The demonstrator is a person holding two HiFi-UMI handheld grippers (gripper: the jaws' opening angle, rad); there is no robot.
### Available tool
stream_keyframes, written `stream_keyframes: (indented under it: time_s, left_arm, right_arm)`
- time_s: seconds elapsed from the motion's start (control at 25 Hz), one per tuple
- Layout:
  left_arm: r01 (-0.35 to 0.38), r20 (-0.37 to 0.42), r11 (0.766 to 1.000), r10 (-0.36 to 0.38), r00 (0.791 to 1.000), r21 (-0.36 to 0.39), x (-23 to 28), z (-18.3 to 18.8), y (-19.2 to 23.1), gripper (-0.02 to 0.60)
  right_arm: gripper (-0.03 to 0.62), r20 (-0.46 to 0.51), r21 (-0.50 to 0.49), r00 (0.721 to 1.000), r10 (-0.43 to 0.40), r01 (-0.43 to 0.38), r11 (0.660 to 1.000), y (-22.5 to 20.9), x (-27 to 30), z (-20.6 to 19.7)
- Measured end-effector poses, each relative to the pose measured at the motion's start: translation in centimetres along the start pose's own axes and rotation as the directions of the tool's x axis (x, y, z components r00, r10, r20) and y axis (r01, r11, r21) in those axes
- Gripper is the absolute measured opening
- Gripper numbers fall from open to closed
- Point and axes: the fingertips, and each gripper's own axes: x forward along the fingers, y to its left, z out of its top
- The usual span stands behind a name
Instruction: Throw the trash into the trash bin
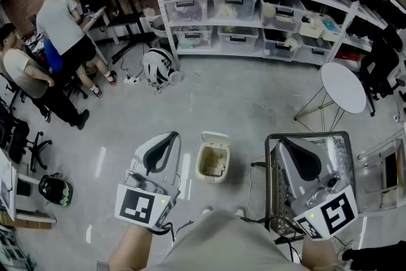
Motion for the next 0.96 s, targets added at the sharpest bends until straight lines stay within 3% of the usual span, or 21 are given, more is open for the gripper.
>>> stream_keyframes:
  time_s: [0.4,0.96]
  left_arm:
    - [-0.009,-0.023,1.0,0.009,1.0,-0.011,1.2,-0.4,0.5,0.003]
    - [-0.015,-0.041,1.0,0.016,0.999,0.006,0.5,0.3,-0.2,0.003]
  right_arm:
    - [0.005,-0.018,-0.032,1.0,-0.008,0.007,0.999,-1.0,0.6,-0.6]
    - [0.005,-0.019,-0.004,1.0,-0.004,0.004,1.0,-1.3,-0.6,-1.1]
